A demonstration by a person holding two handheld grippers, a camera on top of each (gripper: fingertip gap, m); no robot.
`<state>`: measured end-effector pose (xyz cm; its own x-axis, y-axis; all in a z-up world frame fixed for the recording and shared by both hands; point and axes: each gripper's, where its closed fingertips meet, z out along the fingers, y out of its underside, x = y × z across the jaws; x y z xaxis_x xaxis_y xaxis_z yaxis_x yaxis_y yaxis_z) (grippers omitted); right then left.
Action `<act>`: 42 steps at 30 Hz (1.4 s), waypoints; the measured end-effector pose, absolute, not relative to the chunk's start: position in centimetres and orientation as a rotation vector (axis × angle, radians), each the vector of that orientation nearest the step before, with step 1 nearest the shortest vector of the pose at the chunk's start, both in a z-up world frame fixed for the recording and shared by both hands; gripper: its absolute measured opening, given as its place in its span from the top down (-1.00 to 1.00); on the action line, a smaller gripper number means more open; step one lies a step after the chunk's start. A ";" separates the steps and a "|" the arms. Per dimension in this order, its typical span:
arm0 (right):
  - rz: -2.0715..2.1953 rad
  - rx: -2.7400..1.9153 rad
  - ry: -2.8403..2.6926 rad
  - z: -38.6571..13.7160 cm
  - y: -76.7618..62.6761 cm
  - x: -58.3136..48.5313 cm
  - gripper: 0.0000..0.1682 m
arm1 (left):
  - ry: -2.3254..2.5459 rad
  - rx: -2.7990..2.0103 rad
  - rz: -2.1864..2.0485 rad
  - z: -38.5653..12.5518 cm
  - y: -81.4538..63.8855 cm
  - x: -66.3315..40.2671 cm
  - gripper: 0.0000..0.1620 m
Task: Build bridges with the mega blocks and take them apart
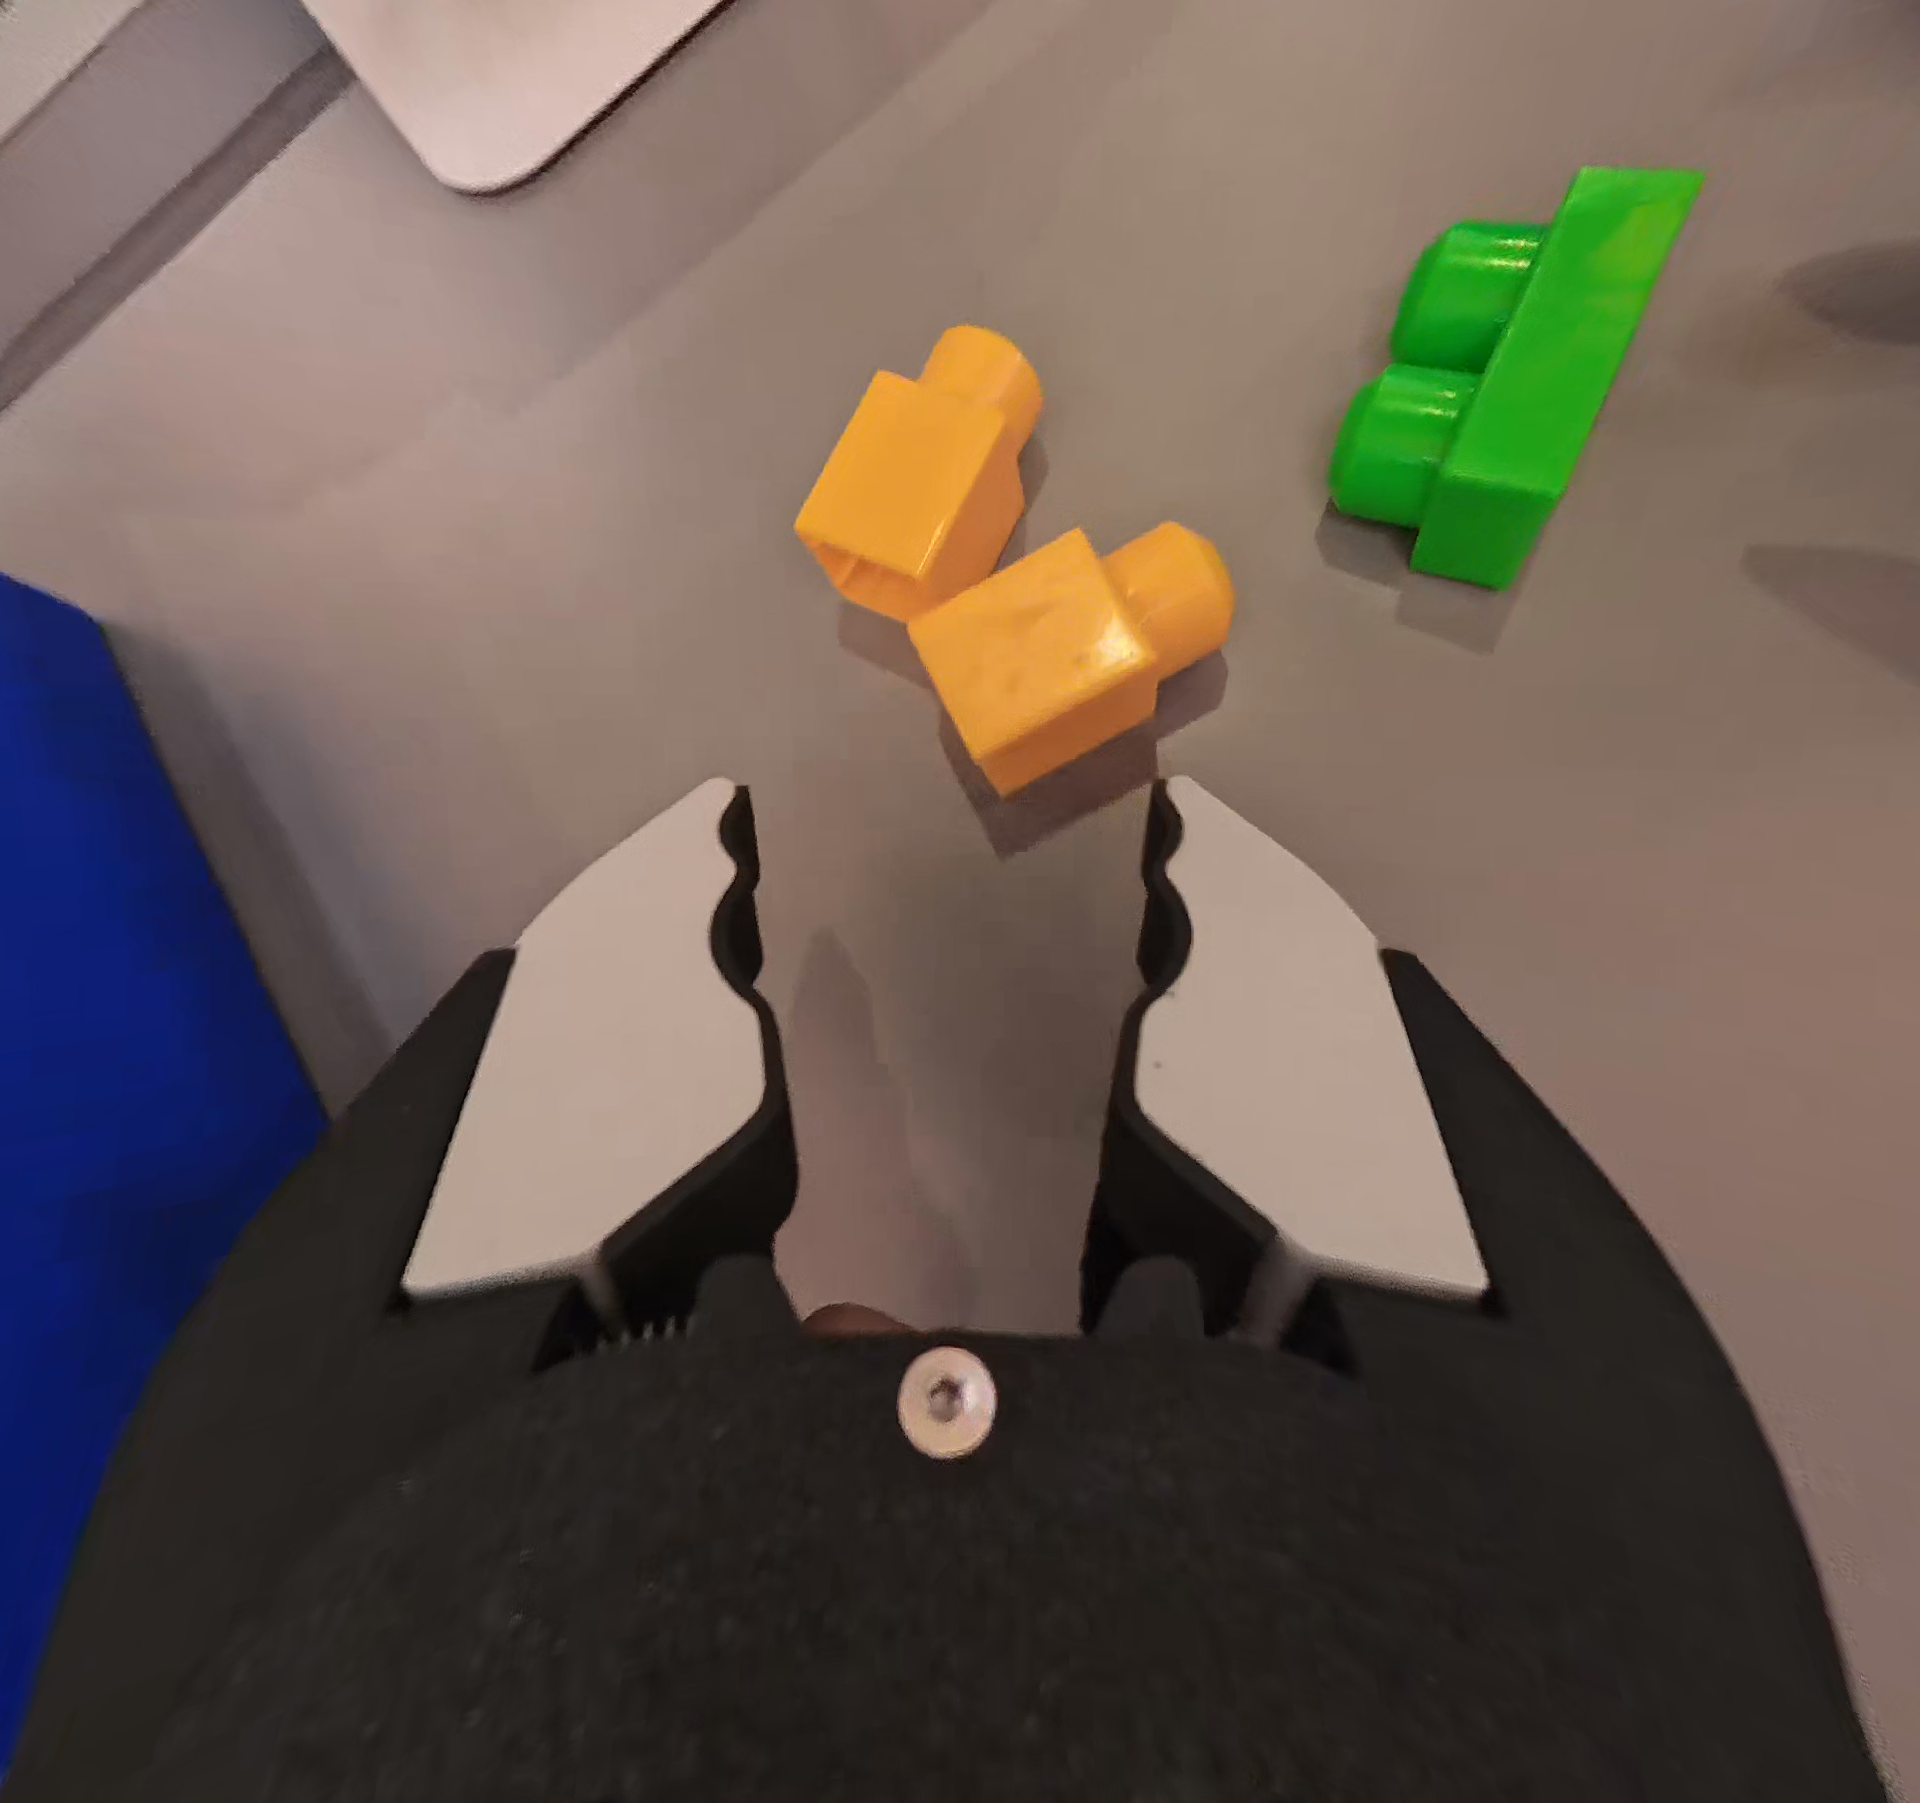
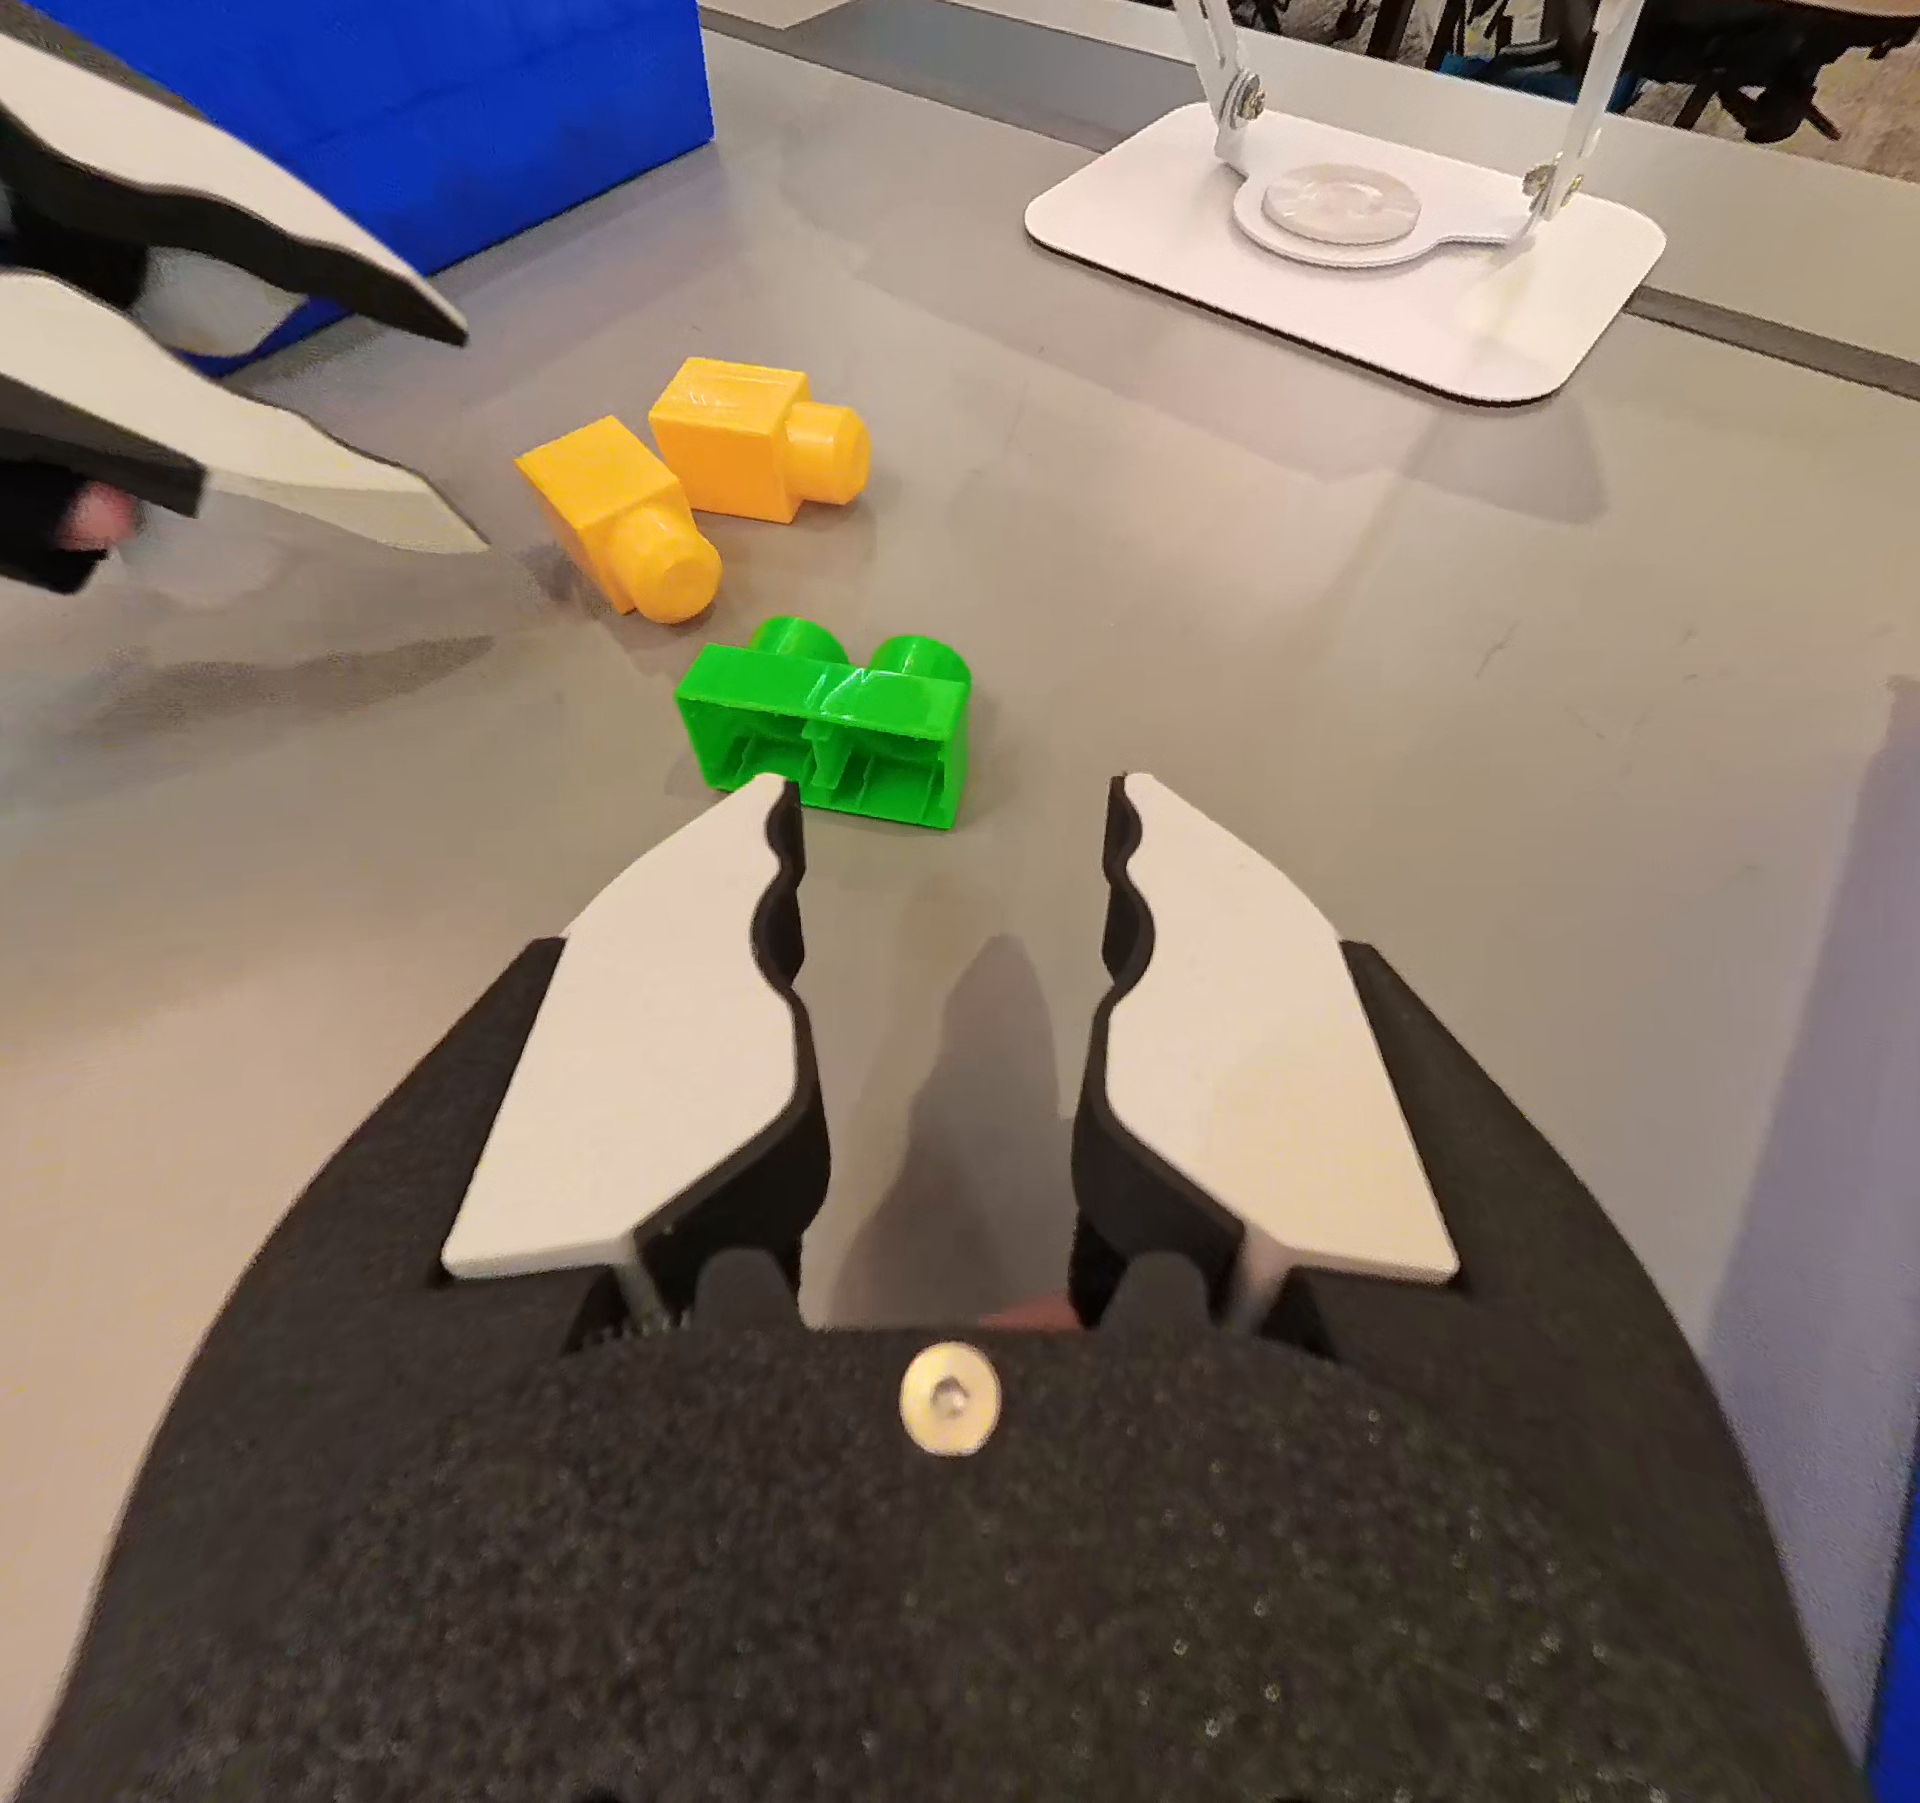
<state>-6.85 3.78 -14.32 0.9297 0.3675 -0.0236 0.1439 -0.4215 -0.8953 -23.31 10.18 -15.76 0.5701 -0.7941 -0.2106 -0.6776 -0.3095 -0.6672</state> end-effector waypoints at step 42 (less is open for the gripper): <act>0.283 -2.026 -0.379 -14.6 3.9 -7.0 0.35 | 1.970 -1.751 -0.146 -18.3 14.3 -18.3 -0.14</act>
